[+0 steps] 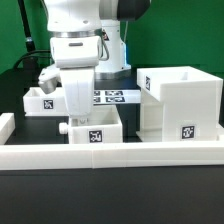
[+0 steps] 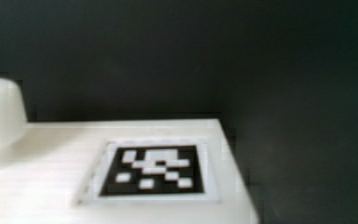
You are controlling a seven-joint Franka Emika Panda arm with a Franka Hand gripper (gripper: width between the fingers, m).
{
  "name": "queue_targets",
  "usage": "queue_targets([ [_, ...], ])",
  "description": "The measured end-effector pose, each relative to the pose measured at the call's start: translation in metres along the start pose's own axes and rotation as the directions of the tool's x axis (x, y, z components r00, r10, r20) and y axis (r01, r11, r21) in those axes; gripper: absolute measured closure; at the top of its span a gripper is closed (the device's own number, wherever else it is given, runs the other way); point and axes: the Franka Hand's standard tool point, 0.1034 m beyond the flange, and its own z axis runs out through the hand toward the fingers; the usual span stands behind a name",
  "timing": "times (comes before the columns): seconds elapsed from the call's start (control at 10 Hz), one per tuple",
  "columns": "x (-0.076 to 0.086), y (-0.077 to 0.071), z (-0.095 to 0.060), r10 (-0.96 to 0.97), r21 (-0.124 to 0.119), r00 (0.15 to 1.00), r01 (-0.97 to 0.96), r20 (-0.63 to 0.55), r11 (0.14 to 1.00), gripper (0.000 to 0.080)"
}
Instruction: Assemble drawer
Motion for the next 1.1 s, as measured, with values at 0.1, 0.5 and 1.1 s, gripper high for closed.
queue_targets([
  [0.1, -0.001, 0.001, 0.000, 0.002, -0.013, 1.000, -0.002, 0.002, 1.000, 0.0757],
  [0.5, 0.013, 0.014, 0.002, -0.047, -0.021, 0.999, 0.047, 0.000, 0.999, 0.0757],
  [1.1, 0.028, 0.015, 0.007, -0.045, -0.002, 0.999, 0.045, 0.000, 0.999, 0.0757],
])
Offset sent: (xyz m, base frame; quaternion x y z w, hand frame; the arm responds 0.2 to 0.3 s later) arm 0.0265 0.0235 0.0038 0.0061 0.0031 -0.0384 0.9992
